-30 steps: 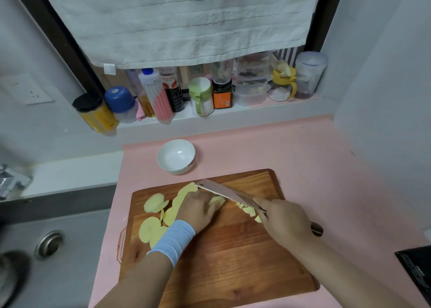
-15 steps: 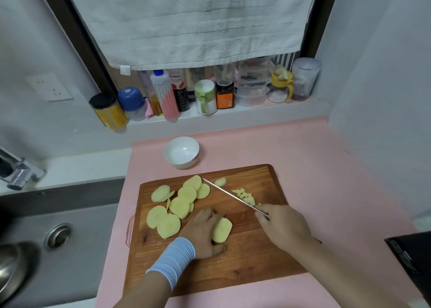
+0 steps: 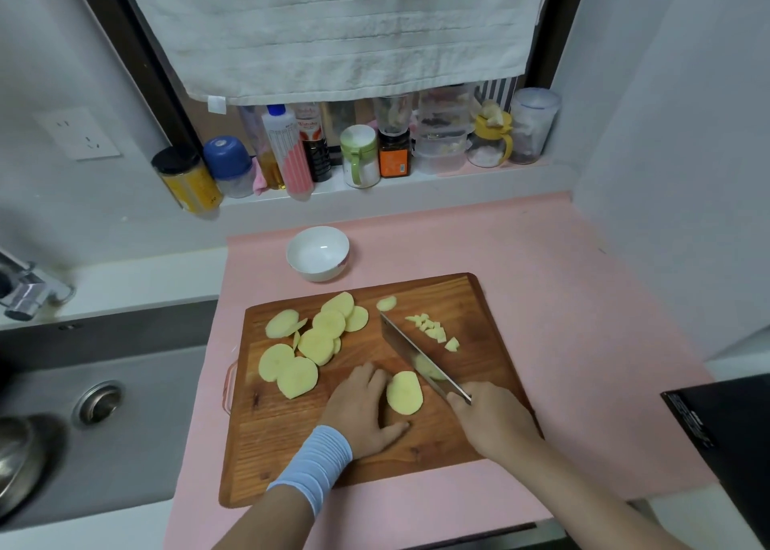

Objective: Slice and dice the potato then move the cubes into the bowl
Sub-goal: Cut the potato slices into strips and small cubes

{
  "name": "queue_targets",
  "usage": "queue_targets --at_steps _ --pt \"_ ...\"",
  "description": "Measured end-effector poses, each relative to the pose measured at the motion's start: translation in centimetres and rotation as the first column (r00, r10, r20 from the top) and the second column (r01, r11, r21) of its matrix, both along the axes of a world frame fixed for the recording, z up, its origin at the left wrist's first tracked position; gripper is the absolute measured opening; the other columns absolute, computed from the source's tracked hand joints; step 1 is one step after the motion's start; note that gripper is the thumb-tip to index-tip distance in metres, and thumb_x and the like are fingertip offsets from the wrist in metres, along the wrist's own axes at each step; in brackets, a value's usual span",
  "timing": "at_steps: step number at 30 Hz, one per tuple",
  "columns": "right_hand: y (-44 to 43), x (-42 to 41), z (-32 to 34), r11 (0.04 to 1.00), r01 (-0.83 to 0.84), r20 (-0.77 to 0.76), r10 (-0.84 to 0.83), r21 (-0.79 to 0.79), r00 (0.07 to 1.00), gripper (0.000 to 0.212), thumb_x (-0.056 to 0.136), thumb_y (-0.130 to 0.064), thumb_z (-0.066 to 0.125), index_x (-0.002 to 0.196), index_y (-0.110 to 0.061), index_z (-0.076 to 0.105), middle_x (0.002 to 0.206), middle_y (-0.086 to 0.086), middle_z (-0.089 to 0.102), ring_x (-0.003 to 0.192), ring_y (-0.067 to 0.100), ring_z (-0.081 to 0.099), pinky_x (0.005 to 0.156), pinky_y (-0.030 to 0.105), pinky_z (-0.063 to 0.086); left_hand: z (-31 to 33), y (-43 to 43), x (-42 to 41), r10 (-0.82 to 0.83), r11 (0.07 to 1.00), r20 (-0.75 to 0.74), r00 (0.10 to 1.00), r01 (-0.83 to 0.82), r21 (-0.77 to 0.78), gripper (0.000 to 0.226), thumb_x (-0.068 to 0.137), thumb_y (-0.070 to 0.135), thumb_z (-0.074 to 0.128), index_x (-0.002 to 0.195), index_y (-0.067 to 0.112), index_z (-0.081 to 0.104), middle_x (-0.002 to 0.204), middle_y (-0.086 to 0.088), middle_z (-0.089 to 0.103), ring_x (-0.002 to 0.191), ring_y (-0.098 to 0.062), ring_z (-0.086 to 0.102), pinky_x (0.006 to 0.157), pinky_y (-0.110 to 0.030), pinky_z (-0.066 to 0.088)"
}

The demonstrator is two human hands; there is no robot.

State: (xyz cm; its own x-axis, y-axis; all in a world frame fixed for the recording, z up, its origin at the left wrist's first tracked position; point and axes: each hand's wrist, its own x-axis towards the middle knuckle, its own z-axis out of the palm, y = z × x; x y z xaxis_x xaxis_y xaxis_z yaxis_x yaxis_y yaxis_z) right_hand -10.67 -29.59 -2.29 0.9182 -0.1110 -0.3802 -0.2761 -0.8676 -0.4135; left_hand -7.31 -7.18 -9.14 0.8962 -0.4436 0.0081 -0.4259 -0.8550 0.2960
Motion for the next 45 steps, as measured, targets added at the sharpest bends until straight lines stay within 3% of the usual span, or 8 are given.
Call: queue_targets --at_steps 3,6,11,16,26,32,37,45 --pt "0.0 -0.6 -0.1 1.0 0.01 -0.03 -0.01 0.015 0.999 0.035 0.101 -0.044 0.044 0.073 -0.029 0.056 0.07 -0.008 0.061 0.074 0.017 0.063 0.054 0.029 0.039 -2.1 1.2 0.3 -0.23 0.965 0.149 0.962 0.246 -0.096 0.028 0.088 0.032 0.062 0.11 0.016 0.056 0.118 0.001 0.049 0.103 -0.02 0.05 0.083 -0.039 0.051" --pt "0.3 -0.7 0.1 0.996 0.016 -0.057 -0.011 0.089 0.998 0.038 0.101 -0.042 0.047 0.068 -0.025 0.056 0.066 -0.007 0.06 0.068 0.017 0.061 0.055 0.031 0.041 -3.1 1.1 0.6 -0.295 0.942 0.24 0.925 0.324 -0.091 0.009 0.097 0.024 0.057 0.103 0.016 0.057 0.113 0.001 0.053 0.1 -0.02 0.053 0.078 -0.034 0.053" --pt "1.5 0.1 0.6 0.993 -0.089 -0.029 0.091 0.078 0.995 0.041 0.101 -0.044 0.045 0.068 -0.021 0.052 0.066 -0.006 0.057 0.063 0.016 0.055 0.057 0.032 0.041 -3.4 0.5 0.4 -0.247 0.954 0.266 0.932 0.281 -0.102 0.016 0.098 0.032 0.053 0.1 0.018 0.06 0.099 0.001 0.057 0.089 -0.017 0.051 0.067 -0.031 0.051" --pt "1.9 1.0 1.0 0.987 -0.158 0.005 0.158 0.025 0.987 0.037 0.101 -0.045 0.042 0.071 -0.026 0.054 0.077 -0.005 0.066 0.076 0.018 0.062 0.066 0.033 0.049 -2.8 0.1 -0.1 -0.216 0.949 0.238 0.947 0.261 -0.179 0.014 0.092 0.029 0.062 0.094 0.018 0.055 0.099 0.001 0.056 0.088 -0.018 0.051 0.075 -0.028 0.047" --pt "0.7 -1.3 1.4 0.933 -0.328 0.148 0.349 -0.146 0.925 0.03 0.103 -0.045 0.038 0.112 -0.032 0.064 0.089 -0.007 0.071 0.078 0.017 0.066 0.068 0.033 0.054 -3.7 -0.1 -0.4 -0.16 0.94 0.243 0.957 0.223 -0.258 0.012 0.086 0.021 0.063 0.093 0.011 0.064 0.101 -0.003 0.06 0.089 -0.025 0.058 0.08 -0.035 0.052" --pt "0.5 -1.6 1.8 0.941 -0.306 0.109 0.322 -0.143 0.94 0.031 0.104 -0.043 0.038 0.111 -0.031 0.065 0.088 -0.008 0.07 0.076 0.016 0.066 0.071 0.033 0.058 -3.4 -0.1 -0.3 -0.152 0.93 0.246 0.957 0.223 -0.293 0.014 0.083 0.021 0.066 0.094 0.015 0.06 0.103 -0.001 0.06 0.089 -0.024 0.057 0.08 -0.033 0.051" --pt "0.5 -1.6 1.8 0.945 -0.299 0.095 0.312 -0.13 0.945 0.027 0.104 -0.04 0.04 0.104 -0.031 0.066 0.076 -0.011 0.061 0.065 0.013 0.057 0.059 0.026 0.047 -3.3 -0.1 -0.3 -0.15 0.933 0.23 0.962 0.214 -0.288 0.018 0.08 0.022 0.069 0.096 0.015 0.063 0.106 0.001 0.06 0.091 -0.021 0.056 0.08 -0.032 0.049" --pt "1.0 -0.1 0.6 0.971 -0.233 -0.01 0.233 -0.052 0.972 0.032 0.103 -0.04 0.043 0.083 -0.027 0.064 0.077 -0.009 0.066 0.071 0.014 0.065 0.068 0.033 0.057 -3.3 0.0 -0.2 -0.159 0.925 0.201 0.967 0.217 -0.312 0.017 0.083 0.022 0.067 0.098 0.015 0.064 0.109 0.001 0.061 0.095 -0.02 0.057 0.086 -0.03 0.047"
